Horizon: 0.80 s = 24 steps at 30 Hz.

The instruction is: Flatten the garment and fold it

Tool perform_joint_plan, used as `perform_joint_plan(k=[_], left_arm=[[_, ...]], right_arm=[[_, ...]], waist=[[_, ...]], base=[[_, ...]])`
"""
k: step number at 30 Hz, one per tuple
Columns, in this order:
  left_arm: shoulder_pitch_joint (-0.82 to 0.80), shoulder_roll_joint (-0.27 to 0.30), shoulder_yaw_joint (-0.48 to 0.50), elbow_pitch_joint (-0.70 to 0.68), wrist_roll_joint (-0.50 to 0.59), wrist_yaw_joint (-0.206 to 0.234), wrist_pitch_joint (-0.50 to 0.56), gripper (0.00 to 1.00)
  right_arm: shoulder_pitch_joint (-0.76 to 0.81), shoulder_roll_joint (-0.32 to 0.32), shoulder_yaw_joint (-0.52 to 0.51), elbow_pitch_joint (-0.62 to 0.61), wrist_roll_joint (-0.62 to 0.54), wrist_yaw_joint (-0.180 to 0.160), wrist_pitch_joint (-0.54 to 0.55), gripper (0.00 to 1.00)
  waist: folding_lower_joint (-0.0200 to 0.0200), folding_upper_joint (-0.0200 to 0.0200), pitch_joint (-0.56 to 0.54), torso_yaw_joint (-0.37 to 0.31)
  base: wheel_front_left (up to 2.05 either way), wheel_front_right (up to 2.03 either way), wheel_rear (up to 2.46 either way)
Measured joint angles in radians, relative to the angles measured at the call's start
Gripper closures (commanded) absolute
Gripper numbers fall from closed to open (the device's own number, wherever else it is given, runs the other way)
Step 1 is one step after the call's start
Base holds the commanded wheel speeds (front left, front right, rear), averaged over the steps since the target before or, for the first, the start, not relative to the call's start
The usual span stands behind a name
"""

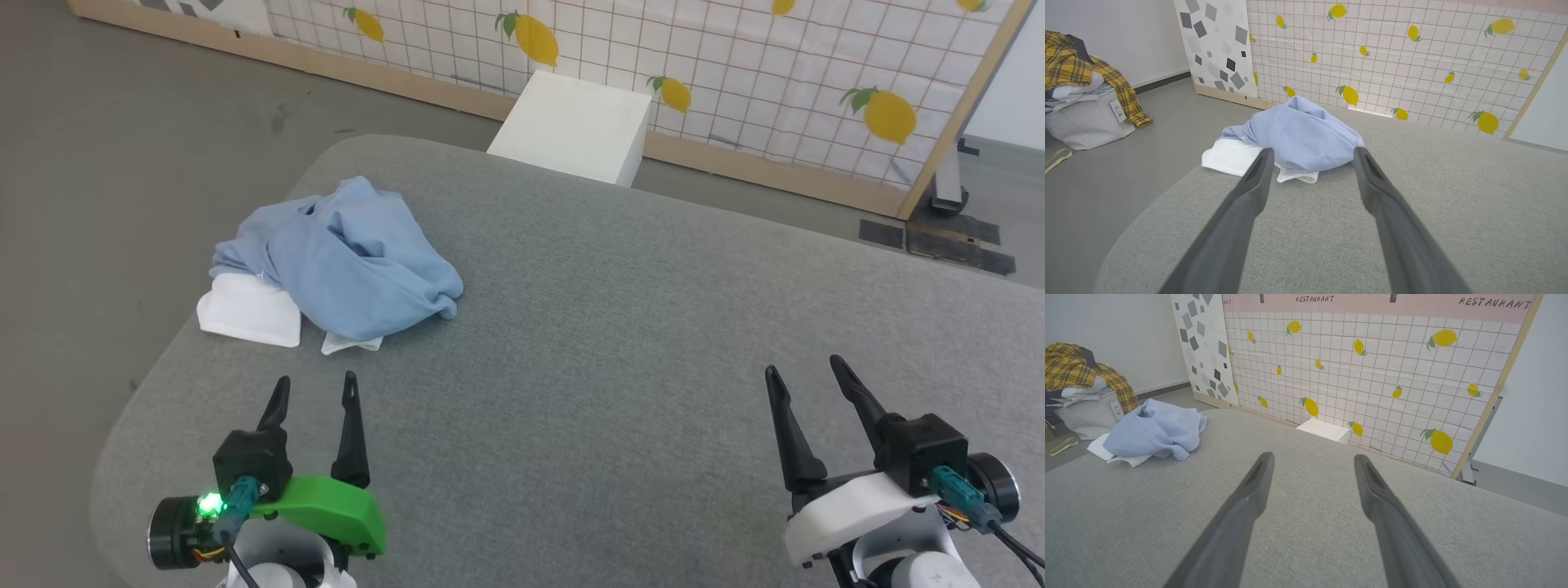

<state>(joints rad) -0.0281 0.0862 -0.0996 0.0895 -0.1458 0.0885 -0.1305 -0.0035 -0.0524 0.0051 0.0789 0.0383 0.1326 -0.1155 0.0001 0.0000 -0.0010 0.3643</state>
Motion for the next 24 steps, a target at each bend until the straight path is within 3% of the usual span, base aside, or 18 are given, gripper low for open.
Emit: perform_joint_plan(k=[24], left_arm=[[0.000, 0.020, -0.023, 0.031, -0.058, 0.048, -0.052, 0.00]], right_arm=[[-0.019, 0.000, 0.007, 0.025, 0.016, 0.000, -0.042, 0.00]], waist=[[0.0000, 0.0000, 0.008, 0.074]], base=[[0.00, 0.00, 0.00]])
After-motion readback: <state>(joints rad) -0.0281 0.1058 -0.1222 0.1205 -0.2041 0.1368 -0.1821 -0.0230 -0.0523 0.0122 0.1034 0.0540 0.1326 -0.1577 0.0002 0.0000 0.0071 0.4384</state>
